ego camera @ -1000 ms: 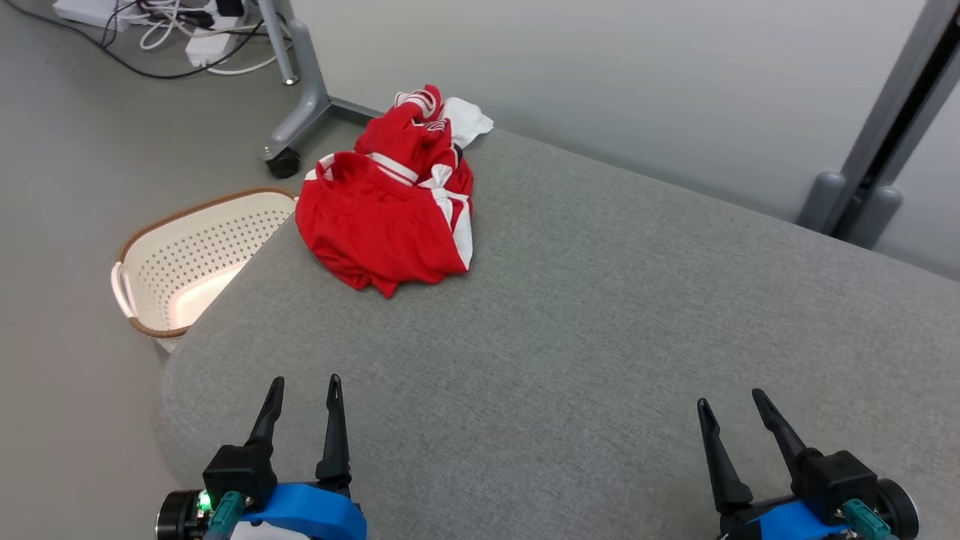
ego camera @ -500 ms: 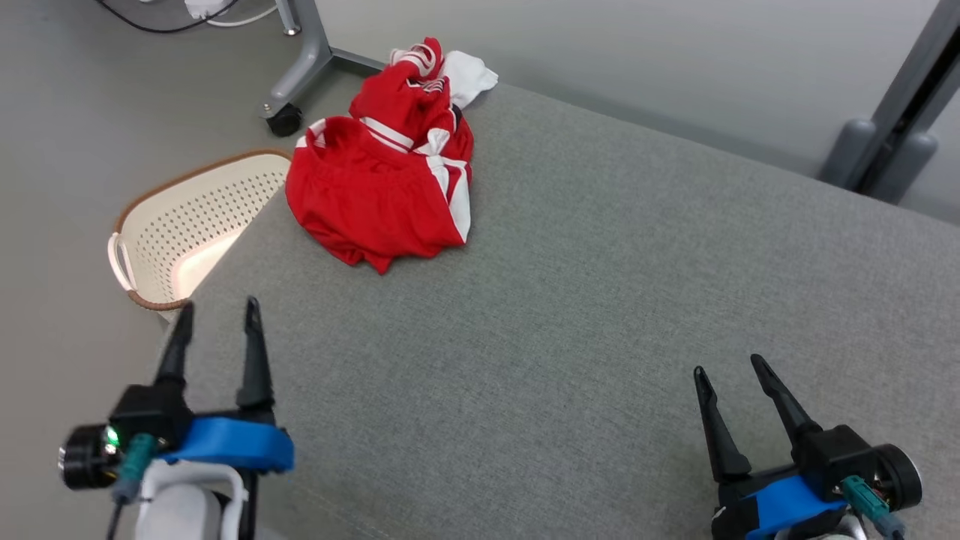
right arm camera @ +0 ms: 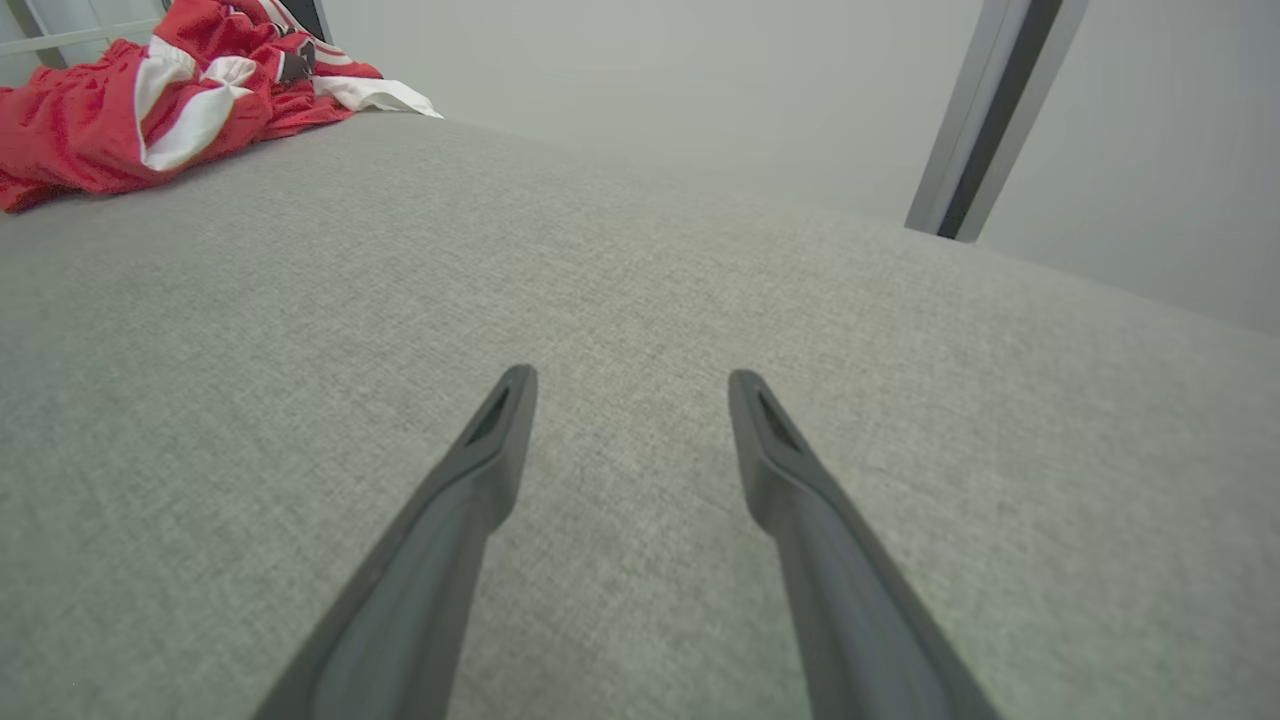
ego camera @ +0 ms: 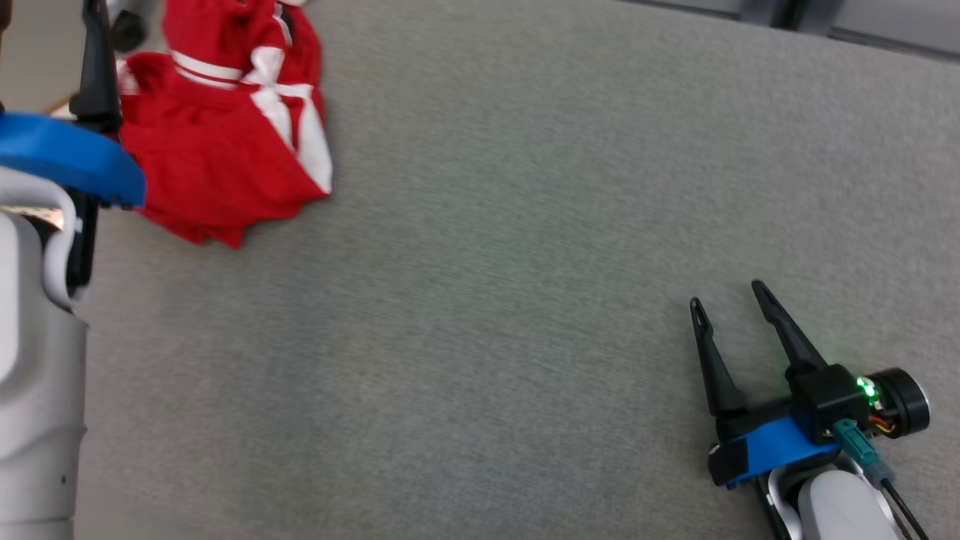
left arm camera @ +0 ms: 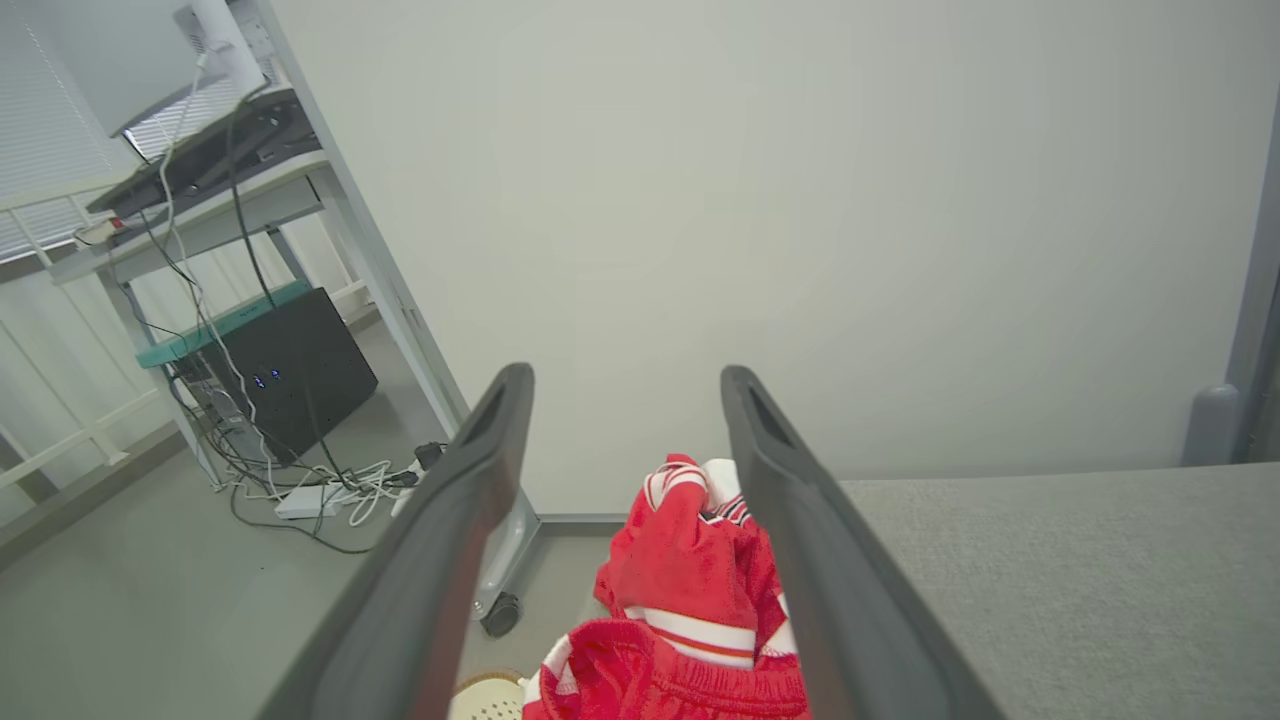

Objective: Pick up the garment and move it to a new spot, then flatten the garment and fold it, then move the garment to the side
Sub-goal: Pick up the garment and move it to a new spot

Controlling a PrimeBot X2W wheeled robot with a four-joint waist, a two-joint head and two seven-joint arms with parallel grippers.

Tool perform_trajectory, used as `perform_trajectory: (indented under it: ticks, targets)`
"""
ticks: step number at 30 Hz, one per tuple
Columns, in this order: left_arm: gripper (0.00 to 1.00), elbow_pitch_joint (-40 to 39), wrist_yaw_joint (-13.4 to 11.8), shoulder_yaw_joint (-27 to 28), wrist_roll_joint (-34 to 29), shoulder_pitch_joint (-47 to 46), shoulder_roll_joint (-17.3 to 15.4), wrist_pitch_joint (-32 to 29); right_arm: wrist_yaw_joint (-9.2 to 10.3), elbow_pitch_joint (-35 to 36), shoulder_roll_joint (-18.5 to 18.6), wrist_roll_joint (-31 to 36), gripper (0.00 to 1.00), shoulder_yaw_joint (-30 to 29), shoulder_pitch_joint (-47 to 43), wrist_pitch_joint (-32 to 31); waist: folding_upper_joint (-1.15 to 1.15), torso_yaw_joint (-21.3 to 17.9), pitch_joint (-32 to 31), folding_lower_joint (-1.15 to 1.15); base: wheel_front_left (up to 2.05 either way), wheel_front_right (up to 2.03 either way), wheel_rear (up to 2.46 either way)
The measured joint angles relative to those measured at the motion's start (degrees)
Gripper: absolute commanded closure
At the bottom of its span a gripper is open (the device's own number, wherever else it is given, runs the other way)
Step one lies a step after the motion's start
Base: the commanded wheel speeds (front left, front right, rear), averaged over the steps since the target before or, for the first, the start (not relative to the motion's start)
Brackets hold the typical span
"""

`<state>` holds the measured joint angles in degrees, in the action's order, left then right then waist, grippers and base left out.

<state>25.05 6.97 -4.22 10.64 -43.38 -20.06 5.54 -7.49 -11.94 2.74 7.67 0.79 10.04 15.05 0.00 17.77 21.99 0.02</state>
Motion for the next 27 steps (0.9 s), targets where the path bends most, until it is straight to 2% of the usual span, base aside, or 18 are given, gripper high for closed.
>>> perform_trajectory:
  ticks: [3, 7, 11, 15, 24, 25, 26, 27]
  targets:
    - [0.00, 4.88, 0.16, -2.09, 3.00, -3.93, -0.86, -4.39, -0.01, 0.04, -0.02, 0.27, 0.00, 0.52, 1.29, 0.04, 0.00, -2.51, 2.42, 0.00, 0.00, 0.00, 0.00]
    - [0.00, 9.84, 0.47, -9.81, 9.93, -5.27, -2.24, -12.80, -0.07, 0.90, -0.21, 0.46, 0.00, 0.73, 2.33, 0.18, 0.00, -5.30, 4.46, -0.01, 0.00, 0.00, 0.00]
    - [0.00, 12.29, 0.47, -15.21, 15.34, -6.23, -5.13, -18.55, -0.05, 2.11, -0.24, 0.85, 0.00, 0.12, 2.48, 0.25, 0.00, -6.83, 5.81, -0.01, 0.00, 0.00, 0.00]
    - [0.00, 14.90, 0.47, -17.19, 17.16, -7.26, -7.30, -20.53, -0.05, 2.90, -0.26, 0.81, 0.00, 0.27, 2.53, 0.26, 0.00, -7.64, 6.59, -0.01, 0.00, 0.00, 0.00]
    - [0.00, 16.75, 0.47, -23.10, 22.15, -7.55, -9.01, -24.90, 0.00, 3.23, -0.11, -0.20, 0.00, 1.90, 2.59, 0.41, 0.00, -8.39, 7.19, -0.02, 0.00, 0.00, 0.00]
    - [0.13, 16.66, 0.47, -23.76, 22.51, -7.55, -9.17, -25.04, -0.01, 3.23, -0.11, -0.20, 0.00, 1.94, 2.60, 0.41, 0.00, -8.39, 7.22, -0.02, 0.00, 0.00, 0.00]
    - [0.43, 16.61, 0.47, -24.38, 22.82, -7.55, -9.43, -25.13, 0.00, 3.23, -0.10, -0.20, 0.00, 1.96, 2.61, 0.41, 0.00, -8.40, 7.24, -0.02, 0.00, 0.00, 0.00]
    - [0.62, 16.55, 0.47, -24.84, 22.86, -7.56, -9.82, -24.96, 0.00, 3.23, -0.10, -0.20, 0.00, 1.94, 2.62, 0.41, 0.00, -8.41, 7.23, -0.02, 0.00, 0.00, 0.00]
